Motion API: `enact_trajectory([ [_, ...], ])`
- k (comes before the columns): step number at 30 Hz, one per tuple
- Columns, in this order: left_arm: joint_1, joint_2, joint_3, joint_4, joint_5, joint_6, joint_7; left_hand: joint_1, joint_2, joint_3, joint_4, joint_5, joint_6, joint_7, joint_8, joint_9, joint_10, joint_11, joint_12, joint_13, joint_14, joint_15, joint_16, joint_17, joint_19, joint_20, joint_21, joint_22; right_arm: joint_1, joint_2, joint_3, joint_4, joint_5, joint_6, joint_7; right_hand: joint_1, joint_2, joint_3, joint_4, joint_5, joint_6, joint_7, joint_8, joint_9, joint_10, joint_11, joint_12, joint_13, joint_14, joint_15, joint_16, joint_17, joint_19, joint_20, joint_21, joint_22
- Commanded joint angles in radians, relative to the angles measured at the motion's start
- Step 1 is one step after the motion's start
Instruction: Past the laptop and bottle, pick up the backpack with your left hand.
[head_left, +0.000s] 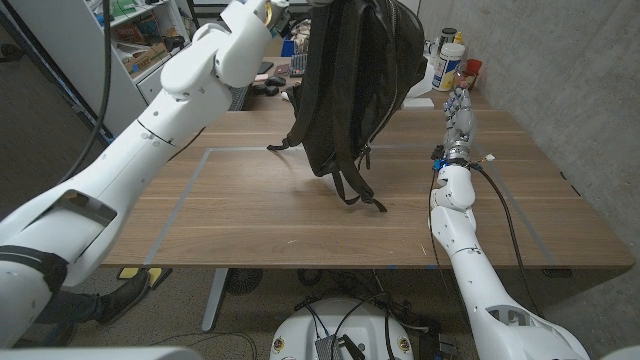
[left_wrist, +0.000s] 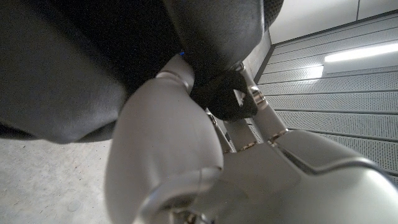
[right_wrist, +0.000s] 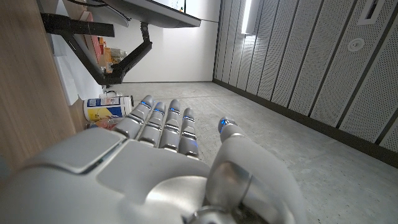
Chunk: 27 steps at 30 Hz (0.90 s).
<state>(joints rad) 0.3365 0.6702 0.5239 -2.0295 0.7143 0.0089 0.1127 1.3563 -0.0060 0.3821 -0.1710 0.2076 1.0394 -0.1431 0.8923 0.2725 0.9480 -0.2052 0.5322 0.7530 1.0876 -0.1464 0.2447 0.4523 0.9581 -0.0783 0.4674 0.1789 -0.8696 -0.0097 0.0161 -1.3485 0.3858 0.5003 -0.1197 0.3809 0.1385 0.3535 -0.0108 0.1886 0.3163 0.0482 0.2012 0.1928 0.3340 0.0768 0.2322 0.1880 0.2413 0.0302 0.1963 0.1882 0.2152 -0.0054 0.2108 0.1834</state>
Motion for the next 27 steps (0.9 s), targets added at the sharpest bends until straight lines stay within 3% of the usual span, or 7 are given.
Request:
enact_trajectory([
  [1, -0.044, -0.034, -0.009, -0.002, 0.009, 0.043, -0.056, -0.006, 0.007, 0.045, 0.035, -0.001, 0.005, -0.002, 0.005, 0.003, 0.011, 0.003, -0.004, 0.006, 0.053, -0.089, -0.003, 0.006, -0.005, -0.003, -0.001, 0.003, -0.009, 0.0, 0.003, -0.006, -0.004, -0.002, -0.008, 0.008, 0.0, 0.007, 0.0, 0.007, 0.009, 0.0, 0.003, 0.002, 0.012, 0.003, 0.001, 0.003, 0.01, 0.001, -0.002, 0.002, 0.006, -0.007, -0.002, 0.004],
  [14, -0.077, -0.048, -0.006, -0.001, 0.013, 0.054, -0.092, -0.007, 0.006, 0.047, 0.034, -0.002, 0.004, -0.006, 0.007, 0.005, 0.014, 0.004, -0.014, 0.006, 0.049, -0.09, -0.01, 0.01, -0.01, -0.004, -0.003, 0.003, -0.026, -0.003, 0.004, -0.029, -0.011, -0.015, -0.021, 0.008, 0.0, 0.008, 0.0, 0.007, 0.01, 0.0, 0.003, 0.002, 0.012, 0.002, 0.0, 0.003, 0.01, 0.001, -0.002, 0.002, 0.006, -0.007, -0.002, 0.004],
  [27, -0.068, -0.05, -0.007, -0.007, 0.018, 0.052, -0.079, -0.005, 0.006, 0.043, 0.033, -0.006, -0.005, -0.011, 0.01, 0.014, 0.017, 0.004, -0.023, 0.007, 0.041, -0.092, -0.012, 0.019, -0.014, -0.004, -0.006, 0.003, -0.041, -0.004, 0.004, -0.041, -0.01, -0.018, -0.019, 0.007, 0.0, 0.008, 0.0, 0.007, 0.01, -0.002, 0.002, 0.002, 0.011, 0.002, -0.001, 0.003, 0.009, 0.002, -0.003, 0.002, 0.005, -0.007, -0.003, 0.004],
])
